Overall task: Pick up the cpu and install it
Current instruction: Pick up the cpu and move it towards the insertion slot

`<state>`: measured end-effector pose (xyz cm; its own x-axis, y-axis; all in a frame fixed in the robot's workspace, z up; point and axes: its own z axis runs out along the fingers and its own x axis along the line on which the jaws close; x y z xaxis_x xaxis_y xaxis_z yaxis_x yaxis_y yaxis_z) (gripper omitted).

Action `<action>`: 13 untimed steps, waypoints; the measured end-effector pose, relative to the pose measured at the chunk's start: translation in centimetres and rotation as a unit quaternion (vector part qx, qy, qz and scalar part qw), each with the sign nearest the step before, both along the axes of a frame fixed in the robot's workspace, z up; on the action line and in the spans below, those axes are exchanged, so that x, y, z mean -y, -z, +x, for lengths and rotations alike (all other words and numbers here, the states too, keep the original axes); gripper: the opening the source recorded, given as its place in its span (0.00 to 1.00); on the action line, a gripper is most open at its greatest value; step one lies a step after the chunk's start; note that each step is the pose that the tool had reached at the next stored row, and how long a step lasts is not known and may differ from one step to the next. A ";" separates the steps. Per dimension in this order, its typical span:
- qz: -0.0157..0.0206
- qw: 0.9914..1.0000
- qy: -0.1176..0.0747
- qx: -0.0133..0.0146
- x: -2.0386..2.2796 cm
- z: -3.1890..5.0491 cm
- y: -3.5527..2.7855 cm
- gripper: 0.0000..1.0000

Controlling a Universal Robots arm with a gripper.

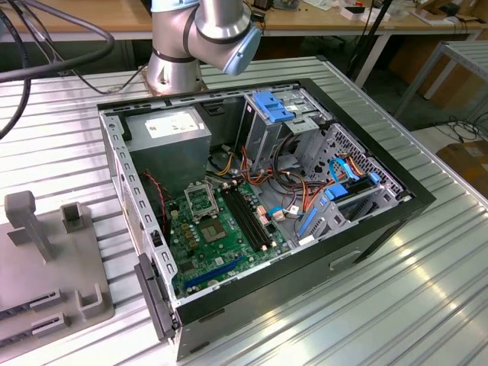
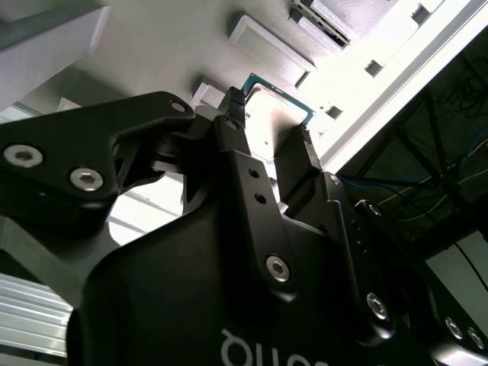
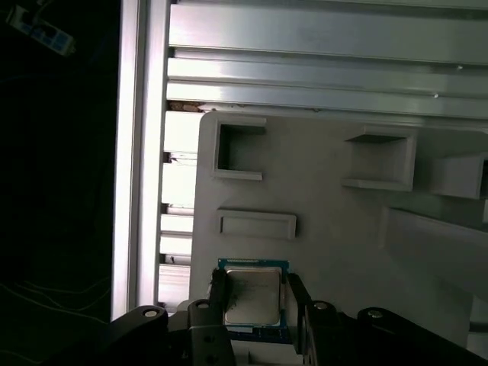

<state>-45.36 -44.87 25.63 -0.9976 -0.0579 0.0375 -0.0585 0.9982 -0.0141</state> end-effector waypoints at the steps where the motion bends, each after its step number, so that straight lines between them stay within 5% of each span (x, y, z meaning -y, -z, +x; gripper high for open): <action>1: 0.000 1.000 0.000 0.000 0.00 0.00 -0.05 0.41; 13: 0.000 1.000 0.000 0.000 0.00 0.00 -0.68 0.41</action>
